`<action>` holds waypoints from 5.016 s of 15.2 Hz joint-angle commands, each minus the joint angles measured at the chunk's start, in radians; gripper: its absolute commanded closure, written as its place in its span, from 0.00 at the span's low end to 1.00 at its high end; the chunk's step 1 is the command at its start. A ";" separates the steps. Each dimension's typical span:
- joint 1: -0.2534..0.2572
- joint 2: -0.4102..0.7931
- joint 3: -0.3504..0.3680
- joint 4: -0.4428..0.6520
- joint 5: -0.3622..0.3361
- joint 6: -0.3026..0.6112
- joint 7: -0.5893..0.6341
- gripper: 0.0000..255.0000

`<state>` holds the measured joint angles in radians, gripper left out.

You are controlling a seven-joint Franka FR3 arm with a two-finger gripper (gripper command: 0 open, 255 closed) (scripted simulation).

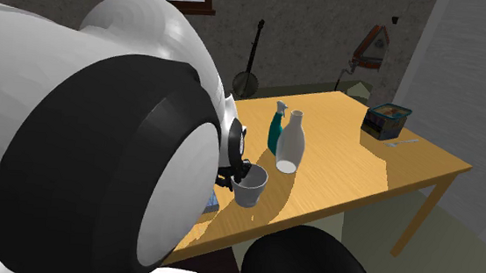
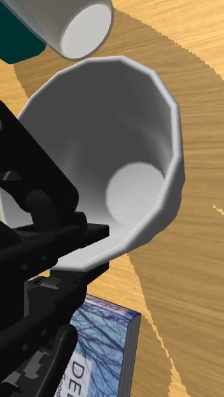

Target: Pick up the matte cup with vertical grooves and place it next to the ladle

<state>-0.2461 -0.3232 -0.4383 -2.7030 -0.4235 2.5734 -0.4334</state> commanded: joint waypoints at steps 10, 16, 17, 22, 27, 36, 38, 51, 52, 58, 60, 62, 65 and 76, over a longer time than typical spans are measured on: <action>0.001 -0.049 0.010 0.021 0.008 -0.070 -0.008 1.00; 0.004 -0.113 0.027 0.060 0.023 -0.172 -0.021 1.00; 0.005 -0.123 0.030 0.067 0.025 -0.189 -0.023 1.00; 0.008 -0.164 0.044 0.107 0.038 -0.269 -0.034 1.00; 0.012 -0.196 0.057 0.152 0.052 -0.346 -0.044 1.00; 0.020 -0.235 0.080 0.245 0.076 -0.477 -0.062 1.00; 0.022 -0.240 0.085 0.268 0.081 -0.505 -0.066 1.00; 0.130 0.030 0.192 0.512 0.177 -0.514 0.080 1.00; 0.139 0.059 0.201 0.540 0.184 -0.516 0.092 1.00; 0.183 0.243 0.246 0.733 0.224 -0.541 0.159 1.00; 0.195 0.307 0.259 0.808 0.235 -0.556 0.178 1.00; 0.207 0.373 0.271 0.888 0.246 -0.575 0.196 1.00; 0.224 0.477 0.286 1.023 0.259 -0.612 0.220 1.00; 0.261 1.011 0.325 1.837 0.307 -0.907 0.274 1.00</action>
<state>0.0129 0.6200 -0.1160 -0.9772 -0.1212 1.7100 -0.1626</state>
